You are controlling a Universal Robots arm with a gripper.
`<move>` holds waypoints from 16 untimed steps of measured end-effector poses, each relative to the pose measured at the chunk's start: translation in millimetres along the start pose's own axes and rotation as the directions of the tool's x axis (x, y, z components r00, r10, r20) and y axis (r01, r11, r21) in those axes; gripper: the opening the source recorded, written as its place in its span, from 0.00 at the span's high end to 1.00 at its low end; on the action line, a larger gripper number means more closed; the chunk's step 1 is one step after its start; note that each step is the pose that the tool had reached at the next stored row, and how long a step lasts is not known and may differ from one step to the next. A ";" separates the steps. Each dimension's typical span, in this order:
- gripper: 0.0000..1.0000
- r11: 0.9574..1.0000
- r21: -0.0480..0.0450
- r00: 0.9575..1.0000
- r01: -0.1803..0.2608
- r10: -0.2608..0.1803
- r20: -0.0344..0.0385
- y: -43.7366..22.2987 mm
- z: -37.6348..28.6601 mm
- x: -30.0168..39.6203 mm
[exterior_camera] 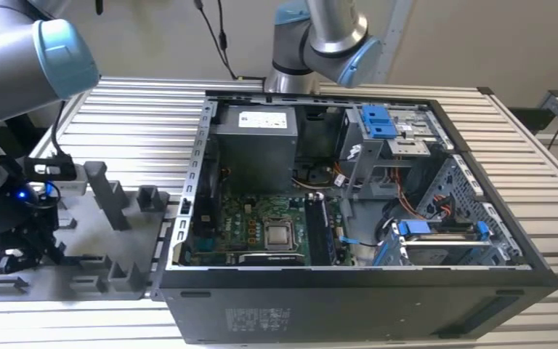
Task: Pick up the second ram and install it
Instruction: 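Pick up the second ram and move it above second insertion slot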
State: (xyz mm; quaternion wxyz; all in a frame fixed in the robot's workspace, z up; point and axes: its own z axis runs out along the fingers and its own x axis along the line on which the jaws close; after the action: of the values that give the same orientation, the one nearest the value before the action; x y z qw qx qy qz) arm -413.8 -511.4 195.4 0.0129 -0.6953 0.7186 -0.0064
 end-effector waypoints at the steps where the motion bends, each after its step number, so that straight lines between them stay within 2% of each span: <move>1: 0.86 1.000 0.000 1.000 0.000 0.000 0.000 0.0 0.0 0.0; 16: 0.86 1.000 0.000 1.000 0.000 0.000 0.000 0.0 0.1 0.0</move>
State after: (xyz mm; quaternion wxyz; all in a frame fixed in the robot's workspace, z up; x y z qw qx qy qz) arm -413.8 -511.3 195.3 0.0130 -0.6953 0.7186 -0.0064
